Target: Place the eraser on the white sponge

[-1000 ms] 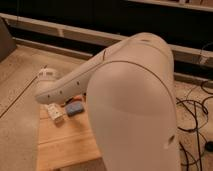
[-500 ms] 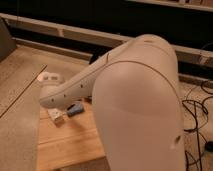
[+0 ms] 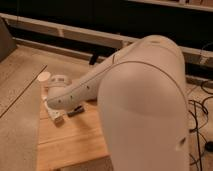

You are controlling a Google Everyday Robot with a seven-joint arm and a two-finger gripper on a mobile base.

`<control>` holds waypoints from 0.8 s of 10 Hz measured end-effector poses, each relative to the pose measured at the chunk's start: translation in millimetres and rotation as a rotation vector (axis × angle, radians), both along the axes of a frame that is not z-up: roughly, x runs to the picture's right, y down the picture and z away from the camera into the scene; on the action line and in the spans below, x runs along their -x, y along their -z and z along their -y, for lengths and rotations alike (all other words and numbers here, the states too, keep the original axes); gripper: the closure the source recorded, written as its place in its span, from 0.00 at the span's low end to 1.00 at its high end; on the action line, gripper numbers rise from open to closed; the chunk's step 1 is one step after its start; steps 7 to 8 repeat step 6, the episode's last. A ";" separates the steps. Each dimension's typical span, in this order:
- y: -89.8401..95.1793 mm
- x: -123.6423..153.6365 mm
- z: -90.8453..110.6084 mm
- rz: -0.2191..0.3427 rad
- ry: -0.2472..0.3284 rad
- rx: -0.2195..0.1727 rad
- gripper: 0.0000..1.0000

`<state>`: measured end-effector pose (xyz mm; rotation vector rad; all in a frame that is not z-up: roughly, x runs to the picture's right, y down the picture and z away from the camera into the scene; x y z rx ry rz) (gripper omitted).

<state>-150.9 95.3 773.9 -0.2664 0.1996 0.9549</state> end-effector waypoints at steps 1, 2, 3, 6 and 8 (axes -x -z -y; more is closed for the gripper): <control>-12.6 -2.7 -4.9 -0.017 0.011 0.018 1.00; -29.4 -0.7 -13.8 -0.029 0.028 0.045 1.00; -39.6 1.6 -19.9 -0.034 0.041 0.062 1.00; -73.0 8.4 -31.7 -0.043 0.067 0.101 1.00; -73.0 8.4 -31.7 -0.043 0.067 0.101 1.00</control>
